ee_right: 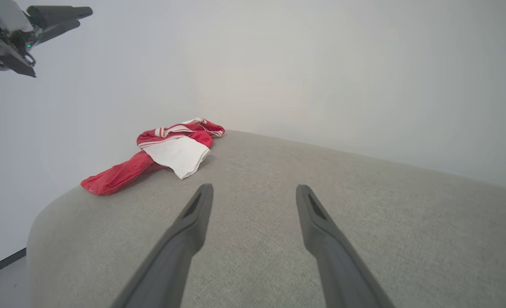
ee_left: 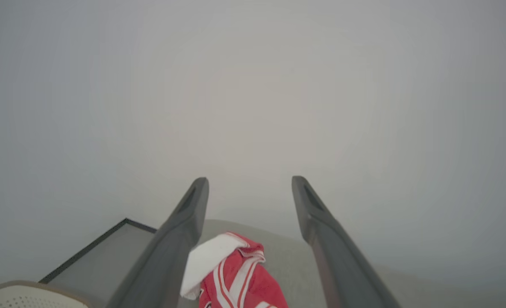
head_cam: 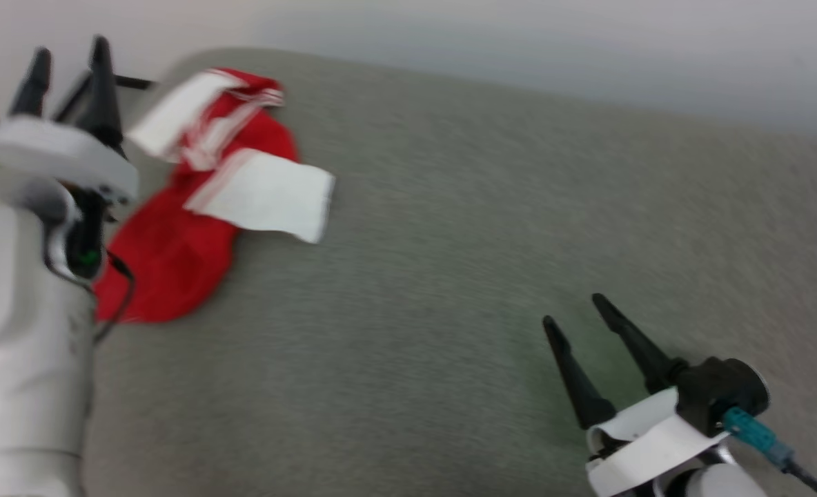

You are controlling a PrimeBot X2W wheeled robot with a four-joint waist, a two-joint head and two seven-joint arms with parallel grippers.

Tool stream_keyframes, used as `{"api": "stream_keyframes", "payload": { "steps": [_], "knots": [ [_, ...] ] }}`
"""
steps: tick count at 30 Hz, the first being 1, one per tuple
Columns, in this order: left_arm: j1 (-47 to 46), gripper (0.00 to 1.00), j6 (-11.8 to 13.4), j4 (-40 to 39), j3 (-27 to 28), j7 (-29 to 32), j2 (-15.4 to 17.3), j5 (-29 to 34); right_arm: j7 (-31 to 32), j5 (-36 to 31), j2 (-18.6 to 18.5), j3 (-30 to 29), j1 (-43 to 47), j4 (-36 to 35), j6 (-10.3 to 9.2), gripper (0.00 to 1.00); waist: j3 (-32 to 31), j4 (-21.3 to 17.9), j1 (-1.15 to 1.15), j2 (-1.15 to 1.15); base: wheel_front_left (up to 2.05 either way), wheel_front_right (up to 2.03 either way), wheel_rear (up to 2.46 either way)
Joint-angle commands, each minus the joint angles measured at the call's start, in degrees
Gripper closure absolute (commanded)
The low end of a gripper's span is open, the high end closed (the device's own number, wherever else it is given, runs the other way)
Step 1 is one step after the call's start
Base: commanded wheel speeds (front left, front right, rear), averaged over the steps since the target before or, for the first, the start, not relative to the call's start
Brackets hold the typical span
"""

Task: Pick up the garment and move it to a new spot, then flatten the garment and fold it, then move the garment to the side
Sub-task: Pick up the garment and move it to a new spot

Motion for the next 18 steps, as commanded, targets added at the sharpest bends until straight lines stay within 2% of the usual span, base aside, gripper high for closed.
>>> {"api": "stream_keyframes", "payload": {
  "steps": [1,6,11,15,18],
  "knots": [
    [-3.14,0.0,-0.4,4.51,-1.79,1.72,1.84,-0.97,-0.56,-0.09,0.68,1.07,-1.38,0.46,-0.02,0.0,11.9,-13.67,0.0,0.0,0.0,0.0,0.0],
    [-8.55,0.0,-0.28,15.1,-4.8,9.27,6.91,-5.44,-1.37,0.49,1.84,3.0,-2.57,1.39,-0.02,0.0,12.7,-16.95,0.0,0.0,0.0,0.0,0.0],
    [-12.14,0.0,0.33,25.51,-6.2,18.97,11.77,-6.0,-1.8,0.62,2.14,4.18,-3.48,1.48,-0.02,0.0,14.41,-18.66,0.0,0.0,0.0,0.0,0.0],
    [-15.32,0.0,4.14,31.97,-5.34,26.96,12.9,-7.29,-1.93,0.36,1.45,5.15,-4.22,1.17,-0.02,0.0,15.92,-19.4,0.0,0.0,0.0,0.0,0.0],
    [-15.41,0.0,4.07,33.99,-4.92,33.93,13.02,-8.61,-1.71,0.24,0.82,5.15,-4.26,0.77,-0.02,0.0,17.02,-19.92,0.0,0.0,0.0,0.0,0.0]
  ]
}}
